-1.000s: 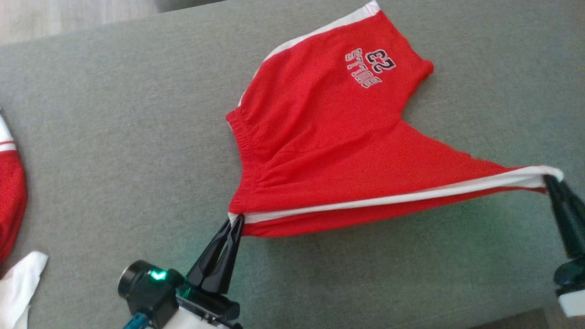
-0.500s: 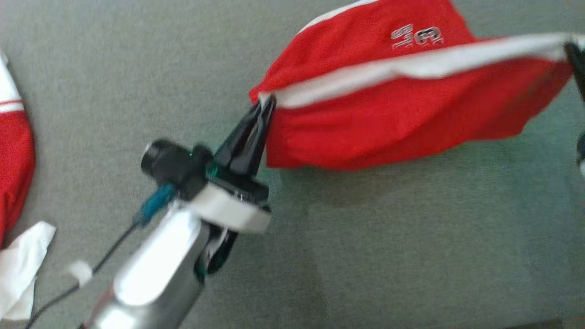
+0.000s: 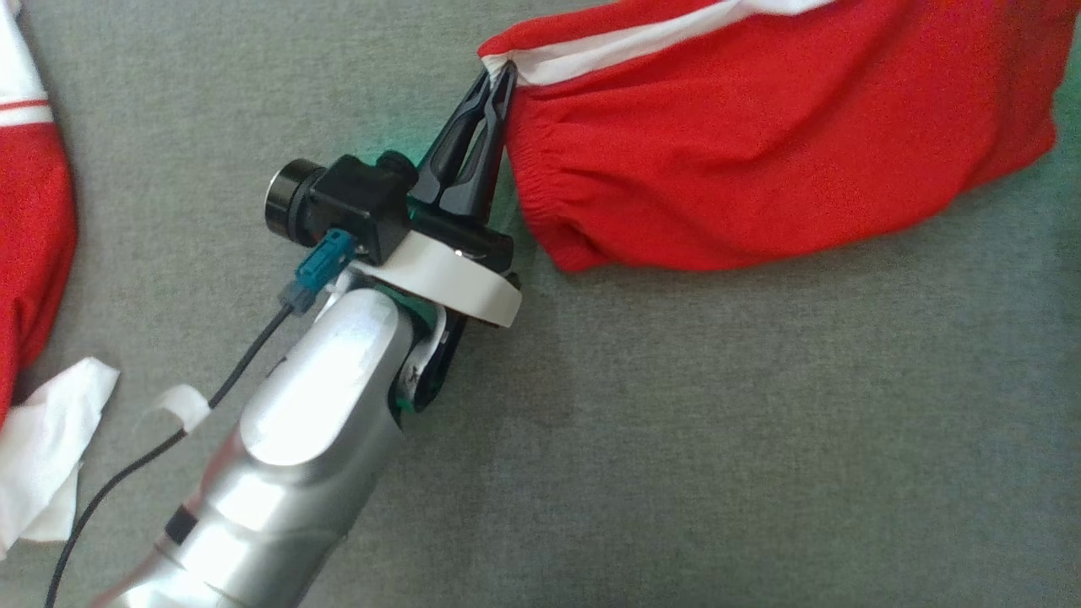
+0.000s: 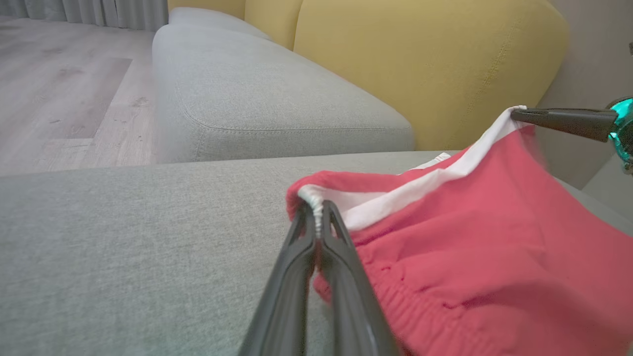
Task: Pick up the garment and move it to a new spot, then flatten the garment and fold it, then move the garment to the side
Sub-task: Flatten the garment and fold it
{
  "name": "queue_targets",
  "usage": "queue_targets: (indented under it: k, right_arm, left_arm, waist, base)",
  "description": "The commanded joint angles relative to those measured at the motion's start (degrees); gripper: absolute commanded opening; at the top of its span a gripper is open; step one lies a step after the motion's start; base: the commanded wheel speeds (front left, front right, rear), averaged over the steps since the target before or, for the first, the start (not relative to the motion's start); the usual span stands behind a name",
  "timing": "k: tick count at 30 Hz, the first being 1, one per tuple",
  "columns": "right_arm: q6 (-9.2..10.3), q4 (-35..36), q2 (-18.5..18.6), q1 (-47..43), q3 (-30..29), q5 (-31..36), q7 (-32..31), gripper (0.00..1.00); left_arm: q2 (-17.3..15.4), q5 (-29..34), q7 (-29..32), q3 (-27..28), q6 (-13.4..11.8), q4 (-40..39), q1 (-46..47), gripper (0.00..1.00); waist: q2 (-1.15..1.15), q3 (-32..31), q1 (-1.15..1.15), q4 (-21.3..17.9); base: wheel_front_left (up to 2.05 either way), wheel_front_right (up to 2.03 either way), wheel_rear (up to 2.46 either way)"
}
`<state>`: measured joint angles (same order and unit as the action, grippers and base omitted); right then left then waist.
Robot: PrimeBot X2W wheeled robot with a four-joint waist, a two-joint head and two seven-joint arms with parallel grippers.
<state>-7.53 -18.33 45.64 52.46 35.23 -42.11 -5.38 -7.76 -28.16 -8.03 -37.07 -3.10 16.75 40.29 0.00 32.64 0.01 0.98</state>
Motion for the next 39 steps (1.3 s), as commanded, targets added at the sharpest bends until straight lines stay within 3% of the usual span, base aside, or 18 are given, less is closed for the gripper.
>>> queue_targets:
  k: [1,5,6,7,8,9,15,20,25,29,35,36,37,38,39]
  right_arm:
    - [0.04,-1.01,1.08,0.35,0.49,-1.76,1.40,0.02]
    - [0.04,-6.10,0.57,2.91,4.24,-3.90,3.78,0.16]
    - [0.04,-7.14,0.24,3.23,5.02,-4.78,4.43,0.27]
    - [0.04,-8.18,-0.07,3.51,5.72,-5.64,5.05,0.52]
    - [0.04,-9.01,-0.32,3.78,6.58,-6.21,5.76,0.95]
    - [0.04,-9.77,-0.62,3.99,7.34,-6.85,6.65,1.00]
    - [0.04,-15.01,-2.25,3.48,10.17,-8.84,12.92,1.00]
    - [0.04,-16.88,-3.47,-0.66,11.48,-12.32,15.91,1.00]
    - [0.04,-20.71,-4.53,-4.06,12.22,-17.07,12.46,1.00]
    - [0.04,-25.76,-5.19,-4.77,11.99,-18.47,10.86,1.00]
    - [0.04,-32.43,-7.87,-5.85,13.24,-20.23,5.46,1.00]
    - [0.04,-32.82,-8.39,-6.07,13.68,-20.62,4.20,0.73]
    - [0.04,-32.82,-8.39,-6.07,13.68,-20.62,4.20,0.73]
    - [0.04,-33.04,-8.75,-6.15,14.15,-20.74,3.43,0.23]
    - [0.04,-33.21,-9.02,-6.16,14.50,-20.85,3.05,0.00]
  left_arm:
    - [-0.45,0.95,-0.90,1.27,-0.20,-1.18,1.72,0.00]
    - [-0.05,1.53,-2.87,1.36,-0.95,-1.42,1.74,0.00]
    - [0.09,1.39,-3.11,1.31,-0.89,-1.55,1.59,0.09]
    - [0.22,1.22,-3.28,1.22,-0.75,-1.67,1.42,0.42]
    - [0.34,1.08,-3.40,1.11,-0.65,-1.71,1.27,0.94]
    - [0.44,0.96,-3.49,1.00,-0.61,-1.64,1.08,1.00]
    - [0.89,1.37,-4.91,1.06,-2.11,-0.82,-0.51,1.00]
    - [0.06,5.03,-6.77,3.10,-7.04,-3.37,-5.42,1.00]
    - [0.80,8.57,-6.94,8.36,-10.61,-12.80,-14.18,1.00]
    - [1.35,11.55,-6.96,10.69,-10.99,-18.00,-21.48,1.00]
    - [2.25,14.87,-6.96,11.17,-9.55,-19.85,-26.30,1.00]
    - [2.41,15.39,-6.96,11.21,-9.34,-19.82,-26.52,1.00]
    - [2.41,15.39,-6.96,11.21,-9.34,-19.82,-26.52,1.00]
    - [2.54,15.88,-6.96,11.32,-9.18,-19.79,-26.69,1.00]
    - [2.66,16.27,-6.96,11.50,-9.05,-19.72,-26.89,1.00]
  waist:
    - [0.00,0.53,-0.01,0.69]
    - [0.00,0.58,-0.01,1.45]
    - [0.00,0.52,-0.01,1.59]
    - [0.00,0.46,-0.01,1.72]
    - [0.00,0.39,-0.01,1.87]
    - [0.00,0.27,-0.01,1.96]
    - [0.00,-1.57,-0.01,2.12]
    - [0.00,-4.78,-0.01,1.51]
    - [0.00,-7.17,-0.01,2.42]
    - [0.00,-8.52,-0.01,4.58]
    - [0.00,-9.70,-0.01,7.51]
    - [0.00,-9.92,-0.01,7.67]
    - [0.00,-9.92,-0.01,7.67]
    - [0.00,-10.22,-0.01,7.65]
    - [0.00,-10.56,-0.01,7.47]
  base:
    - [0.00,0.00,0.00]
    - [0.00,0.00,0.00]
    - [0.00,0.00,0.00]
    - [0.00,0.00,0.00]
    - [0.00,0.00,0.00]
    - [0.00,0.00,0.00]
    - [0.00,0.00,0.00]
    - [0.00,0.00,0.00]
    - [0.00,0.00,0.00]
    - [0.00,0.00,0.00]
    - [0.00,0.00,0.00]
    - [0.00,0.00,0.00]
    - [0.00,0.00,0.00]
    - [0.00,0.00,0.00]
    - [0.00,0.00,0.00]
